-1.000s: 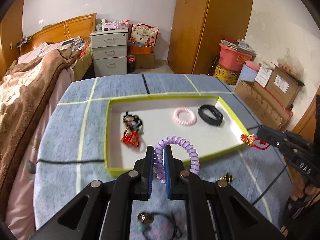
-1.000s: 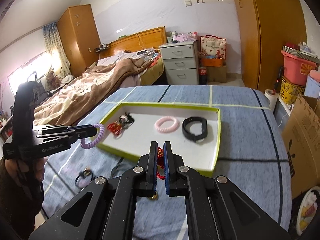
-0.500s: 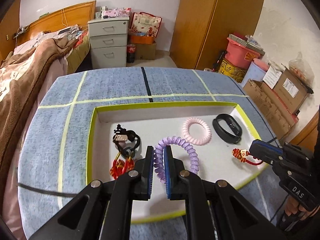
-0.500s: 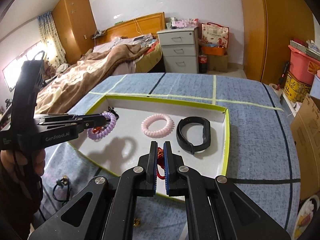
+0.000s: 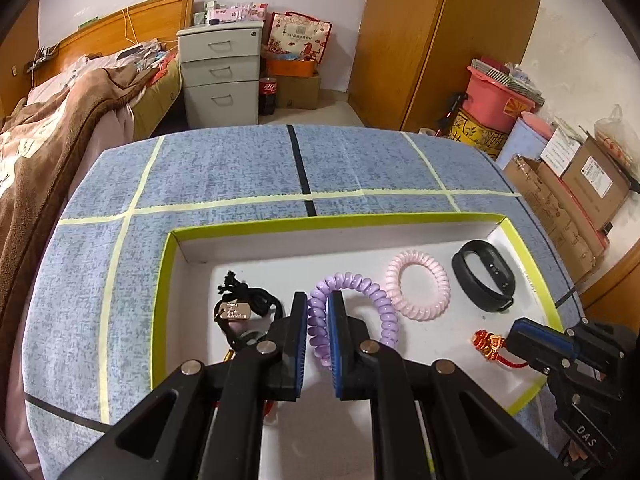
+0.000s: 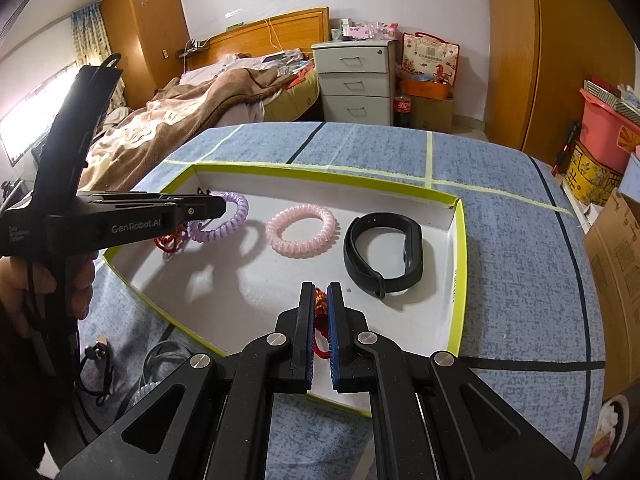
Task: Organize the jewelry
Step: 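Carry the lavender coil and red charm over the lime-green box with both grippers, then open both grippers to drop the coil and charm into the box, withdraw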
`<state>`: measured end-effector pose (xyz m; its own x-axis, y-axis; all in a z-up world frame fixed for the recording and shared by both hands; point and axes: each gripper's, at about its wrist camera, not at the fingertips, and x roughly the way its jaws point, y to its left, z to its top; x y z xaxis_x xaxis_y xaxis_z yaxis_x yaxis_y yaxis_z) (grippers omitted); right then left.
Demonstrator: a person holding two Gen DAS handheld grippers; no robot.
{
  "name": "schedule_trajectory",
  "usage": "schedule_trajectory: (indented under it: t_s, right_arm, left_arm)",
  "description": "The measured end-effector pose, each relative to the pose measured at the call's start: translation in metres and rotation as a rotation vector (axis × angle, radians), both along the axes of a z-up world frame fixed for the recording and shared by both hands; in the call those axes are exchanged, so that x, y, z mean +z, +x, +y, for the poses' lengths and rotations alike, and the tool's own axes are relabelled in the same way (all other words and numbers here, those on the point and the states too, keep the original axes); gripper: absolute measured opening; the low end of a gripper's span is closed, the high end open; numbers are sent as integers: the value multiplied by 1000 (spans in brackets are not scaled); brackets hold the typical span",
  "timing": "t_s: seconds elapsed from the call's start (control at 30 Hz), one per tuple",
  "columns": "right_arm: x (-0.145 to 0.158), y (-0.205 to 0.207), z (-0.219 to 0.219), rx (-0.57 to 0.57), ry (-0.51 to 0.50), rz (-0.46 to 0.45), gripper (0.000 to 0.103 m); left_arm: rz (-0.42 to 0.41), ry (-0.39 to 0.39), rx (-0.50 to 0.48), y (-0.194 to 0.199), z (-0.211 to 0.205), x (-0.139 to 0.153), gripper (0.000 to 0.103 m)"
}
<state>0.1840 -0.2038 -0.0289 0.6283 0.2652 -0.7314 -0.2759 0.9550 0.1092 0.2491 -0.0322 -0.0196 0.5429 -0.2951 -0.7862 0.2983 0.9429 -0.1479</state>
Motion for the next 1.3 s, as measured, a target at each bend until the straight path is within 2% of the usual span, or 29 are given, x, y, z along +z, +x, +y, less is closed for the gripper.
schedule_trajectory:
  t_s: [0.57,0.63,0.67,0.73,0.83,0.97,1.03,1.17,1.23,1.3]
  right_arm:
    - [-2,4,-2,-12,-3,10,6]
    - [-2,4,-3,-17,-5,8,6]
    - [-2,4,-3,-18,-4,5,6]
    - [0,4,-3,-19,-1,2,7]
    - [1,2,-4,-24,0,-2,16]
    - [3,-1,-7,-28,11,-12,28]
    - [4,-2,-8,-32,15,-14,29]
    - [9,-6,-8,-39,26,-29,29]
    - [12,-10,-9,-45,22,-36,30]
    - [16,-16,-9,-43,24,-50,34]
  left_arm:
    - [37,-5,16,7,-2,-8,13]
    - [34,-2,19,7,-1,-8,25]
    - [33,-4,20,7,-1,-8,27]
    - [24,-17,22,5,0,-6,29]
    - [24,-15,13,4,-1,-5,34]
    - [12,-31,2,-3,-1,-1,36]
    - [7,-44,-7,-7,0,3,42]
    - [-41,-18,-12,-21,3,15,45]
    - [-59,-40,-16,-30,7,21,53]
    - [-74,-59,-13,-38,11,27,55]
